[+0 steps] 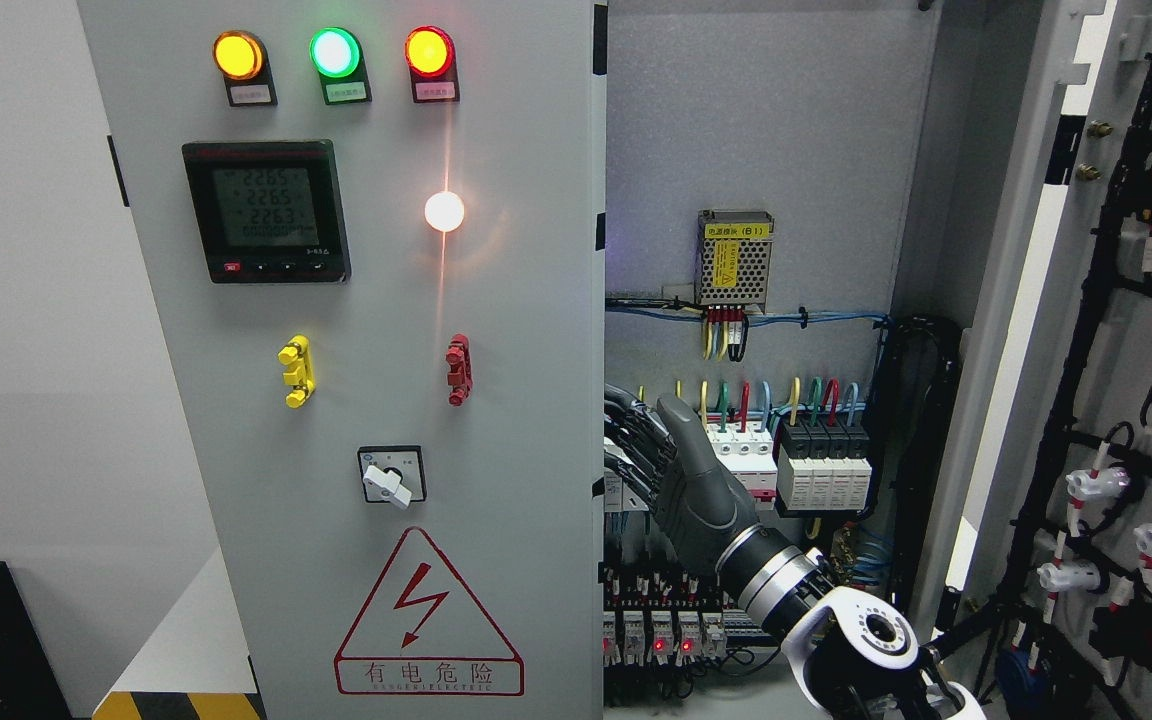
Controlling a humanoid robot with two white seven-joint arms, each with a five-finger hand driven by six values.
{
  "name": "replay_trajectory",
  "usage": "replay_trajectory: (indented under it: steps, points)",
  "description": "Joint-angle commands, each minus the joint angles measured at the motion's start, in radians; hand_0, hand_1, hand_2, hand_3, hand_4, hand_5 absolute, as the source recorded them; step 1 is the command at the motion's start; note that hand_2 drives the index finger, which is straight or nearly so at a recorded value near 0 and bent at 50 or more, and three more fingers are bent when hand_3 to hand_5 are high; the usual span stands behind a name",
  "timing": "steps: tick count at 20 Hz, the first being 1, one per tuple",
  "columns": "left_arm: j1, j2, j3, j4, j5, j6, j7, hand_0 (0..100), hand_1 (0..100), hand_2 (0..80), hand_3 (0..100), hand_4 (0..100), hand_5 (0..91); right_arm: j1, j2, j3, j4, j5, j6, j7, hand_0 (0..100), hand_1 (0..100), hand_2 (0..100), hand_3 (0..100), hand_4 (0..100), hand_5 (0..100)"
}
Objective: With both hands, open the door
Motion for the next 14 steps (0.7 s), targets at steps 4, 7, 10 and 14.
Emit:
replay_trajectory:
  steps: [4, 7, 10, 14]
  points:
    - [0.0, 0.0, -0.032, -0.008, 0.0, 0.0, 0.0, 0, 0, 0.0, 0, 0, 0.0, -0.024, -0.002, -0.001, 0.045, -0.017, 0.002, 0.016, 19, 0, 0, 0, 0, 0]
    - [0.0, 0.0, -0.032, -0.008, 0.0, 0.0, 0.0, 0, 0, 0.0, 0, 0, 0.0, -0.036, -0.004, -0.001, 0.069, -0.017, 0.0, 0.046, 19, 0, 0, 0, 0, 0]
    - [0.0, 0.0, -0.032, -0.008, 0.0, 0.0, 0.0, 0, 0, 0.0, 0, 0, 0.0, -0.038, -0.004, -0.001, 0.074, -0.017, 0.002, 0.082, 19, 0, 0, 0, 0, 0]
    - [0.0, 0.0, -0.032, -0.008, 0.0, 0.0, 0.0, 0, 0, 0.0, 0, 0, 0.0, -0.039, -0.002, -0.002, 0.097, -0.017, 0.0, 0.088, 19, 0, 0, 0, 0, 0]
